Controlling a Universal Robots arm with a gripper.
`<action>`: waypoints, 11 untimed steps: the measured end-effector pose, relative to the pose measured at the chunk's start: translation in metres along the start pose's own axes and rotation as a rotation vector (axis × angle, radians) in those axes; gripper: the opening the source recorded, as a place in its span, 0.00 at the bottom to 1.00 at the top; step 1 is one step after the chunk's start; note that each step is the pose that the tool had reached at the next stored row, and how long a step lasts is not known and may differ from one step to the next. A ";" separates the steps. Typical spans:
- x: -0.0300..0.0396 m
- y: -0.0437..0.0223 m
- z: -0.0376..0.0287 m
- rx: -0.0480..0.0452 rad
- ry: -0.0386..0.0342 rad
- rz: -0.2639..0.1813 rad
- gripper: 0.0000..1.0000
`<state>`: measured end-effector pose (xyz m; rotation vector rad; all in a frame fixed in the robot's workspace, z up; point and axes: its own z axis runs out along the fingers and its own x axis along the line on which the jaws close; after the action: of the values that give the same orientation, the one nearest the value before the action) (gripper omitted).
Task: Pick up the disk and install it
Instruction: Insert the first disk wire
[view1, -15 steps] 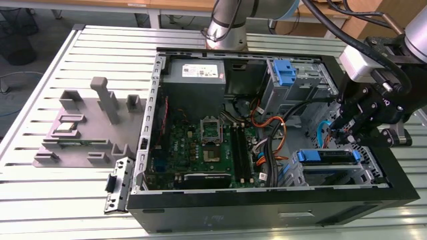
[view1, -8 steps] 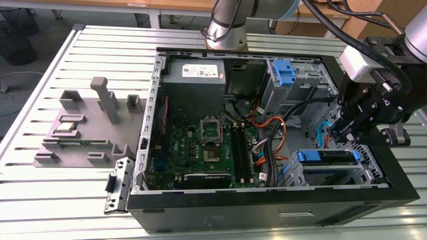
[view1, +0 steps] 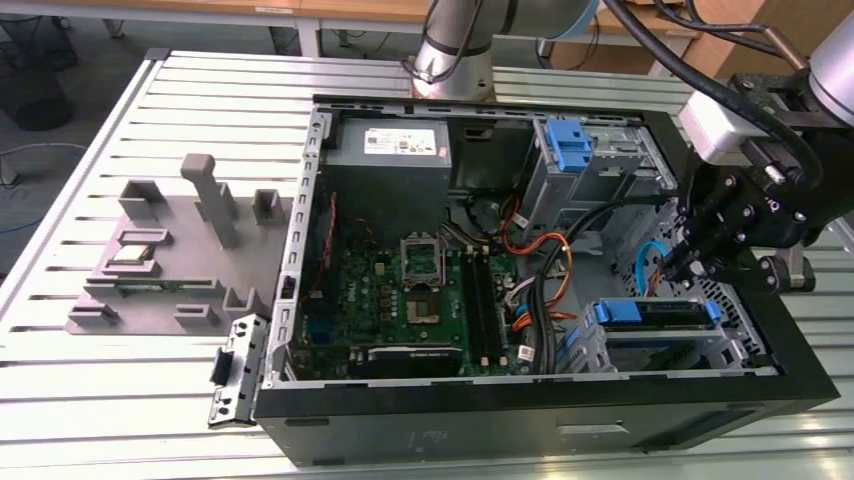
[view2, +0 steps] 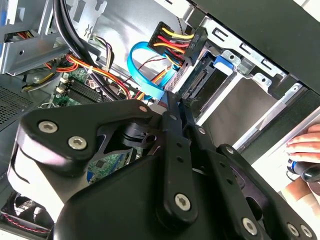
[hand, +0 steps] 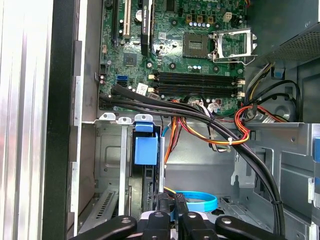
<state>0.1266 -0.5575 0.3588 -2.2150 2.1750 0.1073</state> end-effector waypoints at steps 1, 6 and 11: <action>0.0000 0.0000 0.0000 0.0000 0.0000 0.000 0.16; 0.0000 0.0000 0.0000 0.0000 0.0000 0.000 0.16; 0.0008 0.0000 0.0003 0.0007 -0.0003 0.000 0.16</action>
<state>0.1266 -0.5582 0.3585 -2.2146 2.1745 0.1068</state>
